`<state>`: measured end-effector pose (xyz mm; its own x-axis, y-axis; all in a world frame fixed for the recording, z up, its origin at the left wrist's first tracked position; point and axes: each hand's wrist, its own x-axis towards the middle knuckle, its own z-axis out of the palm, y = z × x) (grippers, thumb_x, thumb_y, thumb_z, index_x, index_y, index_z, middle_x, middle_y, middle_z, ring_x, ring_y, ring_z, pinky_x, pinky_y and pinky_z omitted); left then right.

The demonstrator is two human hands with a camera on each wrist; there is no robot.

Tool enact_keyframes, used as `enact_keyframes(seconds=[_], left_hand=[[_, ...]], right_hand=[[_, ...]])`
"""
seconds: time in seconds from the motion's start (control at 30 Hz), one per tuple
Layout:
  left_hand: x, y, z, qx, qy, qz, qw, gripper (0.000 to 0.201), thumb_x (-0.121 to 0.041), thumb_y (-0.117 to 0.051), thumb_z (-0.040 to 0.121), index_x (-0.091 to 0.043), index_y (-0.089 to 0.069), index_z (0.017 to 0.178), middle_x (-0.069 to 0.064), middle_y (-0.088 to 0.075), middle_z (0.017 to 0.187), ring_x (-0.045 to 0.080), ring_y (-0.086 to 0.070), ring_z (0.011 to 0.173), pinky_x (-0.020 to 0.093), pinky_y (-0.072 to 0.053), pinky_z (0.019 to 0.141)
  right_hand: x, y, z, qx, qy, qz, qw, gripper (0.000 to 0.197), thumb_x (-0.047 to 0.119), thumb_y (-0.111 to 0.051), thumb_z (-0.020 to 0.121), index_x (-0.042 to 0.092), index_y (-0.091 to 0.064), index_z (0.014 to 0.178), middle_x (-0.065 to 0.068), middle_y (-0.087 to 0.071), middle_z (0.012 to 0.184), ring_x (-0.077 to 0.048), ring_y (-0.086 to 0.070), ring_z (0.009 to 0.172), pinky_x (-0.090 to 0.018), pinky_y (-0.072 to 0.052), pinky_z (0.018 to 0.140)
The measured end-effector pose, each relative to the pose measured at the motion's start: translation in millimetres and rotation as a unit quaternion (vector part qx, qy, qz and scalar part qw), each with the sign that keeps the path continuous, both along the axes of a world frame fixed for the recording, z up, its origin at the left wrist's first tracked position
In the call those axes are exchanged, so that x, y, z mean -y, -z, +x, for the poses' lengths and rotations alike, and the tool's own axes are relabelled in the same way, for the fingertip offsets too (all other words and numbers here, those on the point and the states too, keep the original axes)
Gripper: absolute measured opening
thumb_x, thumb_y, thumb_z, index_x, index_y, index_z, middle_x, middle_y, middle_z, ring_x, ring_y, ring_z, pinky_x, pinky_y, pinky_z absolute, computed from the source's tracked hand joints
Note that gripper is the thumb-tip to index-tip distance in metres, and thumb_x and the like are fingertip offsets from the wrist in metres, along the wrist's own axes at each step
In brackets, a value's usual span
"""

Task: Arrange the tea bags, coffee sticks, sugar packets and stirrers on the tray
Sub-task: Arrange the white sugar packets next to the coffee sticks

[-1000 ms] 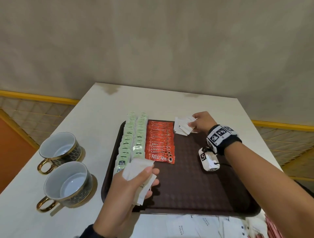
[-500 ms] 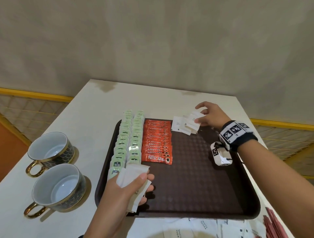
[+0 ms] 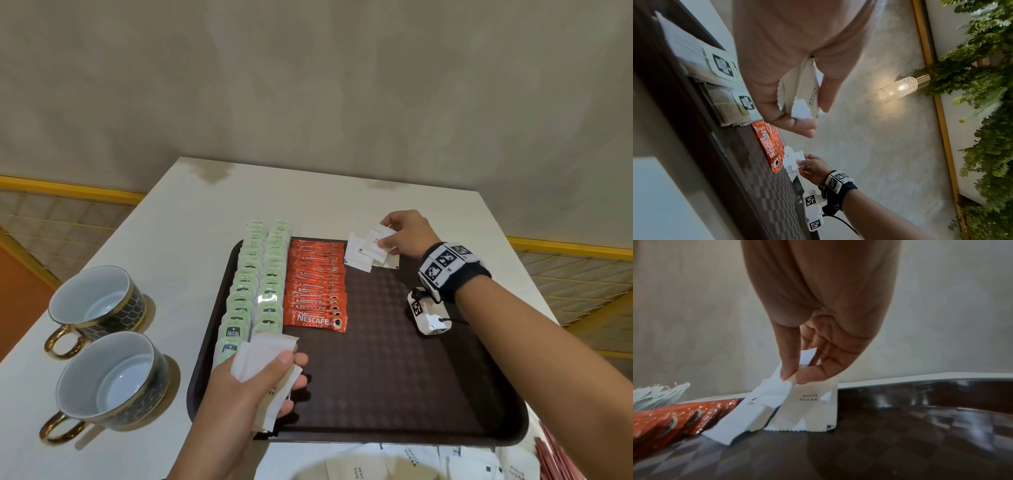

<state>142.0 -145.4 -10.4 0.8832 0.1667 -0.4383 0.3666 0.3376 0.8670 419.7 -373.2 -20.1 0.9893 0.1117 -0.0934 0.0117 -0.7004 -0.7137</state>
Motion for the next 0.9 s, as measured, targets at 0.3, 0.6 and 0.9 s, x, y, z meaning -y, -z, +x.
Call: enact_keyframes(seconds=[0.3, 0.6, 0.9], left_hand=[[0, 2, 2, 0.012, -0.01, 0.001, 1.0, 0.02, -0.012, -0.067, 0.083, -0.023, -0.08, 0.071, 0.014, -0.076, 0.089, 0.026, -0.07, 0.076, 0.032, -0.053, 0.059], [-1, -1, 1, 0.008, -0.009, -0.011, 1.0, 0.012, -0.023, -0.071, 0.066, -0.026, -0.08, 0.072, 0.017, -0.075, 0.087, 0.026, -0.07, 0.075, 0.03, -0.052, 0.056], [2, 8, 3, -0.025, -0.022, -0.014, 0.999, 0.013, -0.007, -0.068, 0.082, -0.002, -0.071, 0.093, 0.017, -0.075, 0.087, 0.033, -0.07, 0.08, 0.027, -0.052, 0.046]], right_hand=[[-5, -5, 4, 0.033, 0.004, -0.001, 0.999, 0.02, -0.005, -0.076, 0.075, 0.008, -0.066, 0.088, -0.007, -0.064, 0.088, -0.021, -0.063, 0.074, -0.027, -0.057, 0.061], [33, -22, -2, -0.037, -0.103, -0.148, 0.983, 0.021, 0.008, -0.084, 0.07, 0.01, -0.067, 0.082, -0.005, -0.064, 0.079, -0.016, -0.054, 0.068, -0.021, -0.04, 0.056], [16, 1, 2, 0.033, -0.072, -0.224, 0.971, 0.034, 0.013, -0.085, 0.069, 0.013, -0.058, 0.09, -0.004, -0.055, 0.094, -0.024, -0.053, 0.088, -0.032, -0.042, 0.074]])
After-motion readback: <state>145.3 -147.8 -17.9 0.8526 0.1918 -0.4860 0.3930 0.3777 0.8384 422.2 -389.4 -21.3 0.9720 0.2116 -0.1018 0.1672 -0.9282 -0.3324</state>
